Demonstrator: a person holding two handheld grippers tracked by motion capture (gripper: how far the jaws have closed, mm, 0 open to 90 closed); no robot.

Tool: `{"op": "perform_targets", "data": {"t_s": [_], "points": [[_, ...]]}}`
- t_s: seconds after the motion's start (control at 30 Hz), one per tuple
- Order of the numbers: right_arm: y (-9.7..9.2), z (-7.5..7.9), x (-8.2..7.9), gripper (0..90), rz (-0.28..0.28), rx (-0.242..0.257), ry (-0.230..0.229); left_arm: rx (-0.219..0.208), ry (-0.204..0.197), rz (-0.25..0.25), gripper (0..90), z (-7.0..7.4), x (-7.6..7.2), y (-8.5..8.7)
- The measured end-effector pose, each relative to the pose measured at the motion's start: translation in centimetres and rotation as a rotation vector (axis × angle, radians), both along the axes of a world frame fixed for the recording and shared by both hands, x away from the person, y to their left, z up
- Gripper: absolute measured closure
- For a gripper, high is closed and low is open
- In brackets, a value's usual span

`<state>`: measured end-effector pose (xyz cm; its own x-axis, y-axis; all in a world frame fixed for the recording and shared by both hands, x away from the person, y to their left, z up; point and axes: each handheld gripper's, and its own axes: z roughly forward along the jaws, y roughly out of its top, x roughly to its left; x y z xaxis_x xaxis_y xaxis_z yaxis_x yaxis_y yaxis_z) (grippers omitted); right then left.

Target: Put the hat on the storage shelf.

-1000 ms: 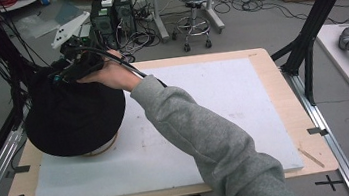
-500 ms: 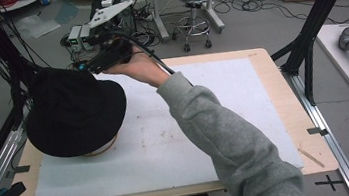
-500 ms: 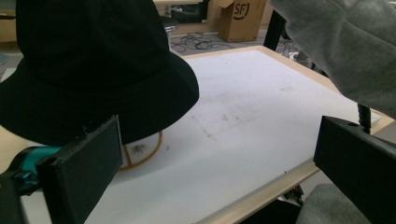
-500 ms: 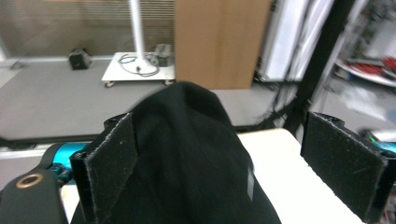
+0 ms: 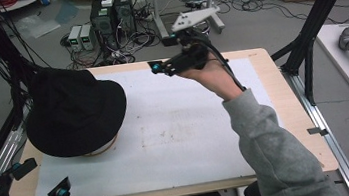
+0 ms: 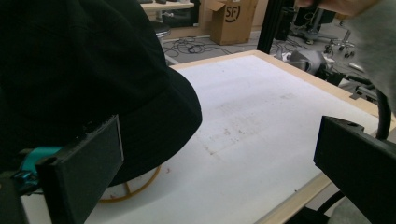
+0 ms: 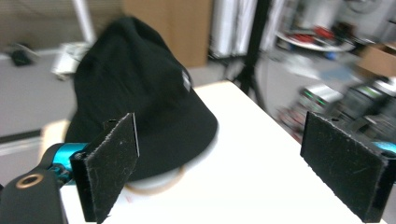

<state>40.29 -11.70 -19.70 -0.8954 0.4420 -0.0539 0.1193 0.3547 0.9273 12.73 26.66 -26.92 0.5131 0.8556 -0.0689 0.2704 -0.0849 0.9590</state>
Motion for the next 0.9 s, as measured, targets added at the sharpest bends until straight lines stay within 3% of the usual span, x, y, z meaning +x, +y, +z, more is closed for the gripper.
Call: {"op": "perform_targets", "data": {"t_s": [0.1, 0.2, 0.4, 0.53, 0.73, 0.9], "points": [[-1.5, -0.4, -0.8, 11.2, -0.041, -0.011, -0.01, 0.007, 0.004, 0.015, 1.8, 0.0, 0.7, 0.0], [-4.4, -1.0, -2.3, 11.1, -0.141, -0.032, -0.012, 0.013, 0.004, 0.034, 1.8, 0.0, 1.3, 0.1], [-9.9, -3.5, -5.6, 11.2, -0.235, 0.063, -0.046, -0.003, -0.01, 0.014, 1.7, 0.4, 2.3, 0.1], [-13.4, -6.0, -7.7, 11.2, -0.302, 0.172, -0.091, -0.003, -0.024, -0.006, 1.8, 0.9, 3.1, -0.1], [-16.2, -7.7, -8.6, 11.2, -0.399, 0.168, -0.077, 0.004, -0.018, -0.023, 1.7, 1.0, 4.7, -0.5], [-19.1, -8.3, -9.5, 11.1, -0.456, 0.207, -0.057, 0.014, -0.028, -0.03, 1.8, 1.3, 5.7, -1.1]]}}
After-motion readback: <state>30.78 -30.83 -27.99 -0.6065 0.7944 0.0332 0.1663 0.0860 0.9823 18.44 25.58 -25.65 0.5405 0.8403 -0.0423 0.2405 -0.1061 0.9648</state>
